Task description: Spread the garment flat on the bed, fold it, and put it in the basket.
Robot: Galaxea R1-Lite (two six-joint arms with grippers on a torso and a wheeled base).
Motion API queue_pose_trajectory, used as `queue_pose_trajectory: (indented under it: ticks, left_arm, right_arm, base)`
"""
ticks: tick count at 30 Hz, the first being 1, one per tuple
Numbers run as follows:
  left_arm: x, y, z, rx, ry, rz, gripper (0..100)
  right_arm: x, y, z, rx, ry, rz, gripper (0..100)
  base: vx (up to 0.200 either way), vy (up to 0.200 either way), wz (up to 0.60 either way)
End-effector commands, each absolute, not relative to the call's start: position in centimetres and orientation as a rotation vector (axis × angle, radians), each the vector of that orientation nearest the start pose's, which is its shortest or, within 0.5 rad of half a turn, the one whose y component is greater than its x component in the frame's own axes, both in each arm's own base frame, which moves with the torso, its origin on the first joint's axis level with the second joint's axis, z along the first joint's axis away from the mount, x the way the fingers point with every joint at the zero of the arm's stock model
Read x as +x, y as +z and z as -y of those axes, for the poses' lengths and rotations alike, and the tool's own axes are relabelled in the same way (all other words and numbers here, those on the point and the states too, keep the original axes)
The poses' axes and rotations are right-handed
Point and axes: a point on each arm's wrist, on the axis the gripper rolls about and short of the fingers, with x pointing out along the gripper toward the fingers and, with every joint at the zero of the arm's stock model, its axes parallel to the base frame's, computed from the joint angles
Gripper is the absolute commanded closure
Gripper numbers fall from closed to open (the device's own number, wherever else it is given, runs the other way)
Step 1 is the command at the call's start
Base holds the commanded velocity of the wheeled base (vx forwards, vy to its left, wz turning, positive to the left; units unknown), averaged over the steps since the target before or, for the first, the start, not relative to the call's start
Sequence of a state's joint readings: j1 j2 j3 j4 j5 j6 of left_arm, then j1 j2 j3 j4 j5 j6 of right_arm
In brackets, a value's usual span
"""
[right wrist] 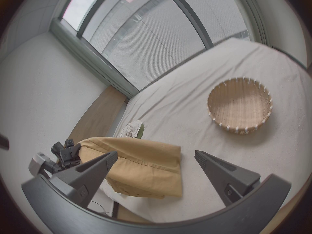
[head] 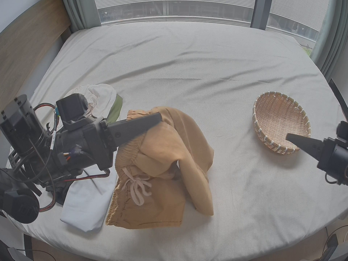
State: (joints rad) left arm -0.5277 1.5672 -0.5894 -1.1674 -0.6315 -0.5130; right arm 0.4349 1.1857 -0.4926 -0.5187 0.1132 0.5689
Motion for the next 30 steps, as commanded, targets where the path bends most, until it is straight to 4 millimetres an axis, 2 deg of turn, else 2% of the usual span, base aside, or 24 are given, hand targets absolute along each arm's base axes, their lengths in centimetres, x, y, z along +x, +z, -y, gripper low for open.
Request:
queue_pose_trajectory:
  ticks: [1,13,18,23,30]
  left_arm:
    - [22.4,21.0,13.9,-0.421,-1.150,-0.117,100]
    - [22.4,21.1,13.9,-0.402,-1.152,-0.102,100]
    - [22.6,21.9,13.6,-0.398,-1.149,-0.071,100]
    - [22.9,21.6,13.5,-0.398,-1.147,-0.086,100]
    - [23.2,22.4,13.4,-0.396,-1.142,-0.065,100]
  right_arm:
    - [19.1,17.1,-10.4,0.581,0.467,-0.505,0]
    - [22.8,13.4,-12.3,0.582,0.438,-0.553,0]
    - [24.7,11.5,-13.2,0.577,0.425,-0.569,0]
    - [26.1,10.1,-13.7,0.574,0.423,-0.568,0]
    - [28.8,8.1,-14.9,0.556,0.409,-0.588,0]
  base:
    - [0.000,0.000,0.00]
    - [0.000,0.000,0.00]
    - [0.000,0.000,0.00]
    - [0.000,0.000,0.00]
    - [0.000,0.000,0.00]
